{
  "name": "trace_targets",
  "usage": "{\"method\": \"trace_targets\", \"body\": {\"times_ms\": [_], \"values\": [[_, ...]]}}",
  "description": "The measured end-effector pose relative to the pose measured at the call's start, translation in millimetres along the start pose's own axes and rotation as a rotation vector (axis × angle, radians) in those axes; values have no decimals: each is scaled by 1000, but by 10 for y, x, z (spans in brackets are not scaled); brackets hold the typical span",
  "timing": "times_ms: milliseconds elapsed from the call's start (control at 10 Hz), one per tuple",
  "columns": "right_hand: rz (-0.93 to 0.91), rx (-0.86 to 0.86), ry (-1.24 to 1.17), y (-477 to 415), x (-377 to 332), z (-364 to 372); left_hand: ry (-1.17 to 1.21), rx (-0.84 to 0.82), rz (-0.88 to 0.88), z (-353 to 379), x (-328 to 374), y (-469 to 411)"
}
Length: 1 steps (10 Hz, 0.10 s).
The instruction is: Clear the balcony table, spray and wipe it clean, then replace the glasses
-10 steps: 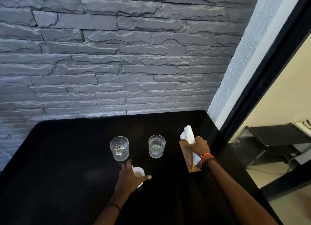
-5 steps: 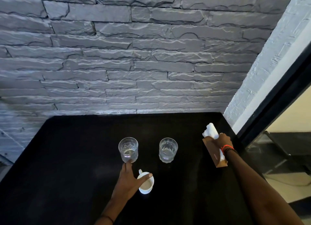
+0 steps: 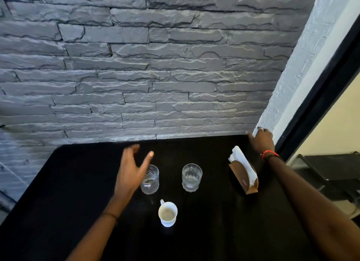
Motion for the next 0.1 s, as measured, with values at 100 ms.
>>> {"method": "trace_targets", "body": {"times_ms": [100], "values": [[-111,155,-88,-139,-392,-467,-96,147,162,-328,425,-470]]}}
Point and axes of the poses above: each hand's wrist, its own y-axis away from the middle knuckle, its own z-axis out of the palm, x = y × z, the point moved 3 cm from there along -y, towards the middle knuckle, and after that the axes turned 1 degree about x, right-handed, at the moved point
